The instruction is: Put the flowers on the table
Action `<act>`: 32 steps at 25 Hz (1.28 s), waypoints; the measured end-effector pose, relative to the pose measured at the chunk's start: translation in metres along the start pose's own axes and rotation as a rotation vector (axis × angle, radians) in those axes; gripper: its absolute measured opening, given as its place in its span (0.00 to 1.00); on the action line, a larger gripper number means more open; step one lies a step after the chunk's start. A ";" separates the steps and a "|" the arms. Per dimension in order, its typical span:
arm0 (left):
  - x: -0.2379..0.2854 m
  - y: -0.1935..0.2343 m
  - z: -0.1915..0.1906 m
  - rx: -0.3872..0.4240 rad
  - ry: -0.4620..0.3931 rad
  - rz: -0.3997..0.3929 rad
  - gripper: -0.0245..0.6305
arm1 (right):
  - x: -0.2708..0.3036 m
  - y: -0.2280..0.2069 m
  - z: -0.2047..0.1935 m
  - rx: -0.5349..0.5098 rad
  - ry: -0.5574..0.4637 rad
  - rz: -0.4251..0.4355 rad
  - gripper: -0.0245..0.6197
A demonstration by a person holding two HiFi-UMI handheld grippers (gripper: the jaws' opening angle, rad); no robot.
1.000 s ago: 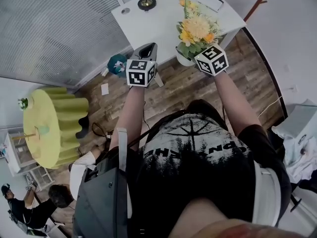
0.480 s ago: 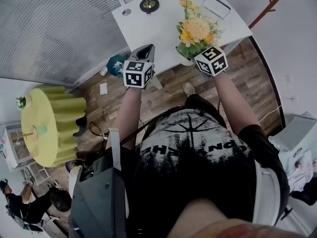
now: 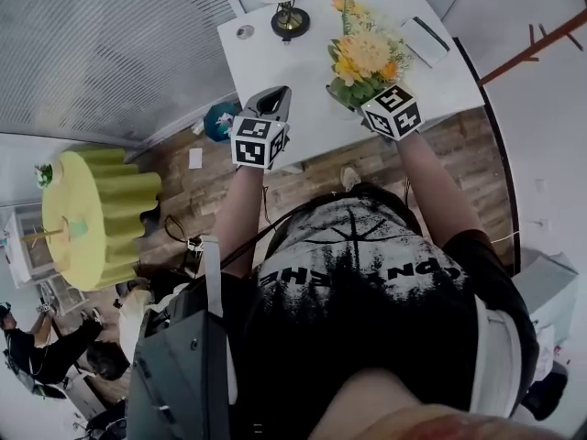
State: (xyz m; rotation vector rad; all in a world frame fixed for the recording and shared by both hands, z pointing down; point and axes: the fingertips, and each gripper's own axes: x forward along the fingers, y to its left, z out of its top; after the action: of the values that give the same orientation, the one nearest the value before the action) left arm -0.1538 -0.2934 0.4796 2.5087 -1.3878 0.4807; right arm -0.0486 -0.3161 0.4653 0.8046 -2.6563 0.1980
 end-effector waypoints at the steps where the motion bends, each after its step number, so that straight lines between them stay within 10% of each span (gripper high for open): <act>1: 0.006 0.003 0.000 -0.006 0.005 0.009 0.06 | 0.004 -0.006 -0.001 -0.002 0.002 0.012 0.48; 32: 0.105 0.040 0.004 -0.194 0.069 0.207 0.06 | 0.105 -0.106 -0.025 -0.105 0.036 0.350 0.48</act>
State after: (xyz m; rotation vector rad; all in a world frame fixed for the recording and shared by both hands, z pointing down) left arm -0.1346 -0.3969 0.5193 2.1889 -1.5936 0.4425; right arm -0.0629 -0.4513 0.5310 0.2958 -2.7289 0.1562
